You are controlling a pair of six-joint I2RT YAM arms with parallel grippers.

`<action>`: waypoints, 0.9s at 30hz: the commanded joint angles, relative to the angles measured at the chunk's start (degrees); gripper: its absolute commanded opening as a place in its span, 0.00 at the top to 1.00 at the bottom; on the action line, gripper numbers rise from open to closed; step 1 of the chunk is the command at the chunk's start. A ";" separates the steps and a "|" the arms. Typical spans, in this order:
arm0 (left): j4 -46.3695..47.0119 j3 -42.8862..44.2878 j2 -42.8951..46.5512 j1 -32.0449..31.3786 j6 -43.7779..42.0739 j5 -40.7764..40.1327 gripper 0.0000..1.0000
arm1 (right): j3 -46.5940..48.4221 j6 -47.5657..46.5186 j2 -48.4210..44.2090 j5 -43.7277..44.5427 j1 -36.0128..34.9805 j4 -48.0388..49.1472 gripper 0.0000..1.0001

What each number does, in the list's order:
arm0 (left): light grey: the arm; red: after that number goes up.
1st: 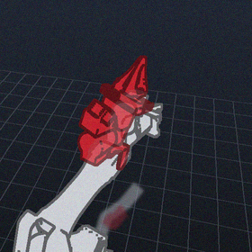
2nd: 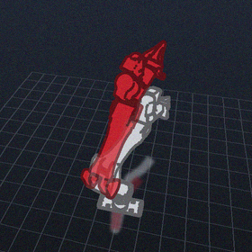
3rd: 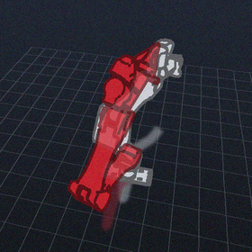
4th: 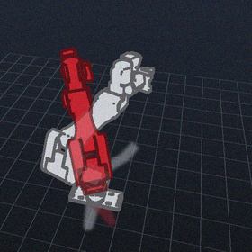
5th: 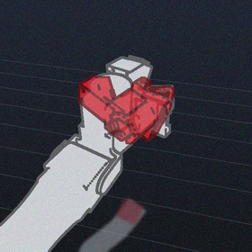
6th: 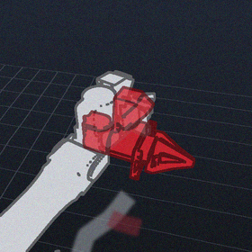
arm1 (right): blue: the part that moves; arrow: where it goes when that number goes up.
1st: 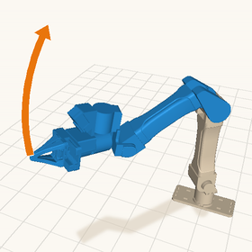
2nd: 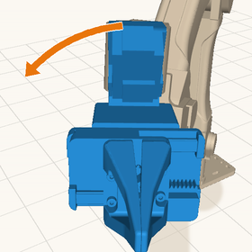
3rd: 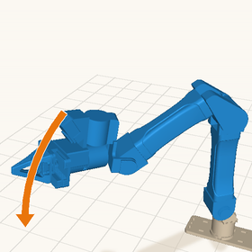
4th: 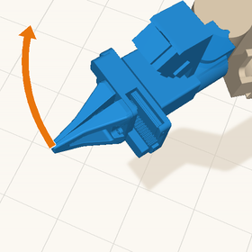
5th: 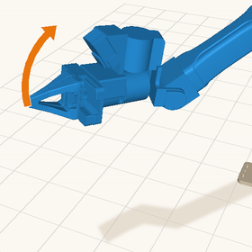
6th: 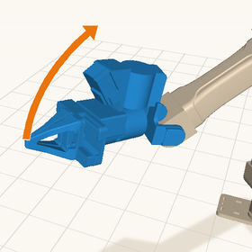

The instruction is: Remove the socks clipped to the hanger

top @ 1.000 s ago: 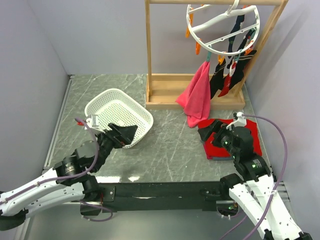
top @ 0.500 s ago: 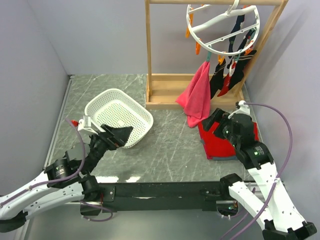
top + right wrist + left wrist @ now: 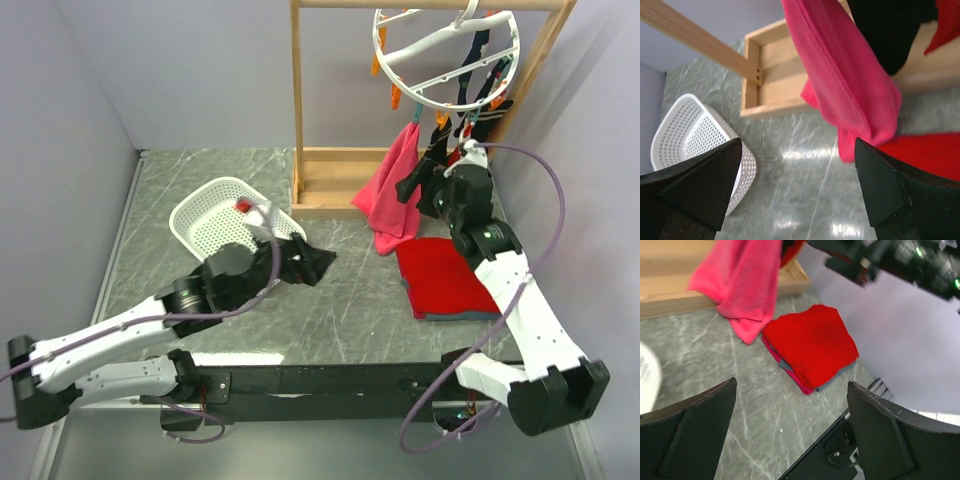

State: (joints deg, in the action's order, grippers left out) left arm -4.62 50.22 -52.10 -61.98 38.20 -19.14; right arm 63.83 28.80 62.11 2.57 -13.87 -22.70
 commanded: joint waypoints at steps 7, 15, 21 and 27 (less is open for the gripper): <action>9.18 9.21 -13.73 3.87 -4.19 19.56 0.01 | 7.18 -7.17 11.36 1.92 10.07 15.05 0.12; 14.12 6.03 -15.75 8.80 0.04 29.94 0.03 | 5.34 -11.21 14.62 -3.95 15.19 22.51 0.21; 13.50 7.00 -17.60 10.47 -0.05 32.93 0.05 | 0.42 -13.68 15.32 -7.40 15.10 32.88 0.14; 13.85 7.18 -18.83 10.91 0.56 33.90 0.06 | -5.02 -12.36 16.73 -10.48 14.75 45.44 0.17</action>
State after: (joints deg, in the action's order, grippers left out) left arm 6.33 56.55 -70.43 -51.40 37.98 12.27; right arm 62.15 16.71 78.22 -5.78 1.13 9.98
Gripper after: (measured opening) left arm 0.947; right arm 0.852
